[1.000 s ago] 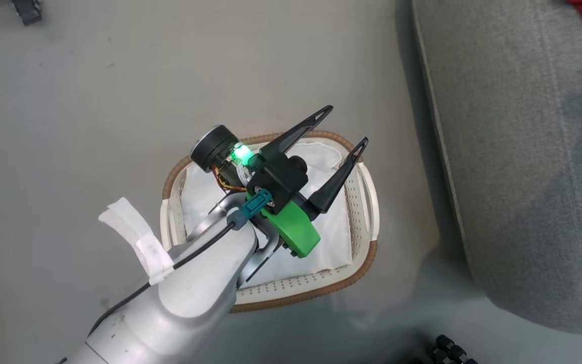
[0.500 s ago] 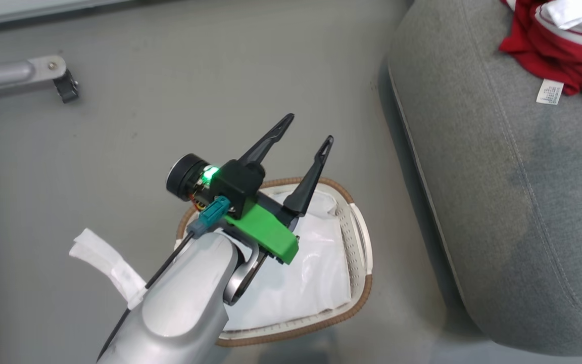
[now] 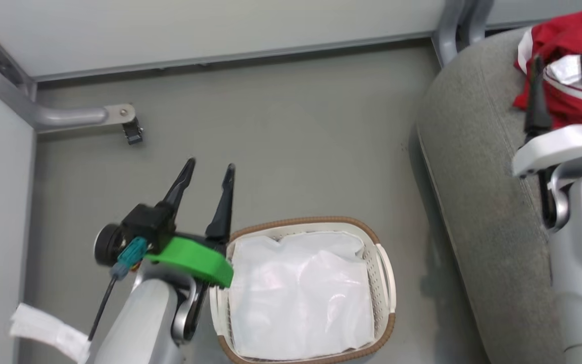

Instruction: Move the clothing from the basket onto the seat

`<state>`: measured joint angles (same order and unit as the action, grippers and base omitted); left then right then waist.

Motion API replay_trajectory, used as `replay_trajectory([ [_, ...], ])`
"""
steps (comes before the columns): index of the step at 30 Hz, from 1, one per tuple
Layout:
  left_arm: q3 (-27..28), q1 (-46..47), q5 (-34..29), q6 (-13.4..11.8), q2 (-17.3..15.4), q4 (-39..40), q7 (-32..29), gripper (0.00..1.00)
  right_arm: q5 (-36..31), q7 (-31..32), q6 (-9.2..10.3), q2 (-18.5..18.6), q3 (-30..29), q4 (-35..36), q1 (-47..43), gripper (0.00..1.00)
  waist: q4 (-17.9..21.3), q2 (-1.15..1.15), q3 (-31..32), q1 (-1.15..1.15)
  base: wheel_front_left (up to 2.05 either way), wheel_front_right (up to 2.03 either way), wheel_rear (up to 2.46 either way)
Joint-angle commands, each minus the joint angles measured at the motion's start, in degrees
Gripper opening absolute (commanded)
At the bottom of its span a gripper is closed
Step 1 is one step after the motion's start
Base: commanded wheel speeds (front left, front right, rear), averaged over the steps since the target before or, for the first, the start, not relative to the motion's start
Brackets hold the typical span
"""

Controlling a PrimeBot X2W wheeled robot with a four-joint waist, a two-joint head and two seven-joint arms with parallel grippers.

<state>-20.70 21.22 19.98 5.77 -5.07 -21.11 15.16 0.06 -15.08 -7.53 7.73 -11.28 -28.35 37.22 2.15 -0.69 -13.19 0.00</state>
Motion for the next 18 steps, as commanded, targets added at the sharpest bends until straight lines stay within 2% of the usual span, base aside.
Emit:
replay_trajectory([
  [1,1.28,-2.2,-0.79,-0.26,-0.26,0.17,-0.03,1.0,0.45,-0.12,0.08,-0.67,0.75,0.51,-2.37,1.0,-2.82,0.69,3.47,0.0,0.0,0.0,0.0],
  [7,7.75,-9.09,-1.74,-0.72,0.32,1.33,-0.03,1.0,1.97,-0.13,0.08,-3.66,3.95,3.06,-9.44,1.0,-3.73,0.69,6.61,0.0,0.0,0.0,0.0],
  [12,12.84,-14.12,-2.14,-0.63,1.07,2.24,-0.02,1.0,3.04,-0.12,0.08,-4.67,6.07,6.26,-15.38,1.0,-3.59,0.69,8.49,0.0,0.0,0.0,0.0],
  [18,16.28,-18.06,-4.53,-0.62,1.58,3.23,-0.02,1.0,9.43,-0.12,0.08,-4.69,8.52,8.99,-21.55,1.0,-3.04,0.69,9.59,0.0,0.0,0.0,0.0],
])
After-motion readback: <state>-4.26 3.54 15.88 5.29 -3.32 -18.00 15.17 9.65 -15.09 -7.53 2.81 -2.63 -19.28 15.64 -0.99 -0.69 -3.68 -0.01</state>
